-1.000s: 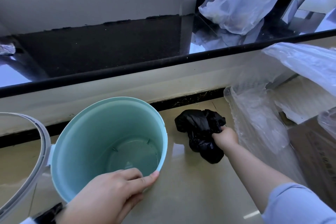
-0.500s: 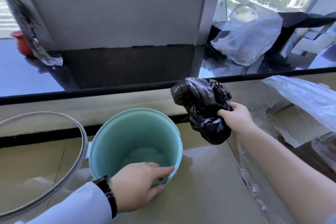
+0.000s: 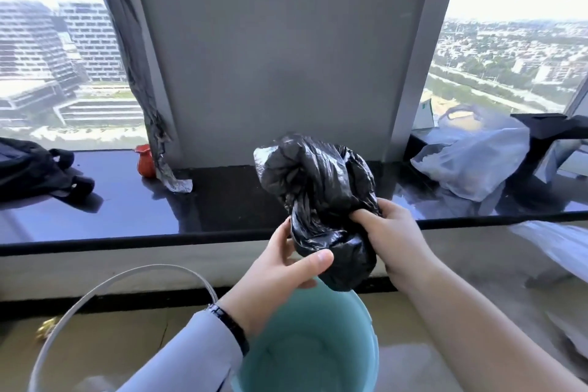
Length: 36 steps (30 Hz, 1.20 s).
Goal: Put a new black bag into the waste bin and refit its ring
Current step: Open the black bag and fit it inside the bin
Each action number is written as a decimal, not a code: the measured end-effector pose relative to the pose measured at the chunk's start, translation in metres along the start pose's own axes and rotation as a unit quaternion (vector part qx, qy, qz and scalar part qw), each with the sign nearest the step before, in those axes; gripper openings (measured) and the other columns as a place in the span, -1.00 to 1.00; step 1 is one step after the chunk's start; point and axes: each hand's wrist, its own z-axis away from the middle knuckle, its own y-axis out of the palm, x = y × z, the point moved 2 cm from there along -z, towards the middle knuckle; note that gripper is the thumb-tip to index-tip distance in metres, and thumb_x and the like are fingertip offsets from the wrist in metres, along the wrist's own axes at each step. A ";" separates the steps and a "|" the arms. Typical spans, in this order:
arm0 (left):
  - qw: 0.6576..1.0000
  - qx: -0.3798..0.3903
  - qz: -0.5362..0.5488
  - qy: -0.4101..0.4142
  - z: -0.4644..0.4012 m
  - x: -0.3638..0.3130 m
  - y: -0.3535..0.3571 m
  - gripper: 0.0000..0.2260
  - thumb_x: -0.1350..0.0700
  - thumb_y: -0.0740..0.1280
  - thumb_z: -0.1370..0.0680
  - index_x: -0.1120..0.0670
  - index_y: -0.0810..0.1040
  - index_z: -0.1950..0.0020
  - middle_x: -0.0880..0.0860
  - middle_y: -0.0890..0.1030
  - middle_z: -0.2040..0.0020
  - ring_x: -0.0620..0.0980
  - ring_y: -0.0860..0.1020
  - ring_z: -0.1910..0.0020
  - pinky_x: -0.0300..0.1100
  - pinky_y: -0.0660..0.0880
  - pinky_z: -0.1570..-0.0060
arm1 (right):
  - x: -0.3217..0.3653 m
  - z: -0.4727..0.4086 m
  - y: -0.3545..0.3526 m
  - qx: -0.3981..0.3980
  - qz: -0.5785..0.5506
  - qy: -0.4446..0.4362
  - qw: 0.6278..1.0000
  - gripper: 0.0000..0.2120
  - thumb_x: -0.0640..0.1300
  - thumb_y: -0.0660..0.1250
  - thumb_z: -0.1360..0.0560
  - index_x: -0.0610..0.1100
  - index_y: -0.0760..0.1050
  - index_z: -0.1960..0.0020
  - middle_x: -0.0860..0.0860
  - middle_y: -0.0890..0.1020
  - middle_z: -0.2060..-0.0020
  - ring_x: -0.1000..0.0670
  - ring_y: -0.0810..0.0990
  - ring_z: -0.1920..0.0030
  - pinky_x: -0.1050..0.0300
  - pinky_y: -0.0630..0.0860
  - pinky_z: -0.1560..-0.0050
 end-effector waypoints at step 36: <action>0.944 -0.172 -0.277 0.045 0.001 0.024 -0.089 -0.68 0.41 0.43 -0.41 -0.01 0.67 0.07 0.02 0.73 0.17 -0.13 0.63 0.20 0.00 0.64 0.01 | 0.055 -0.013 -0.057 -0.057 -0.154 -0.047 0.985 -0.85 -0.27 0.33 -0.56 -0.12 0.63 0.12 0.05 0.74 0.35 0.06 0.71 0.36 0.26 0.63 0.36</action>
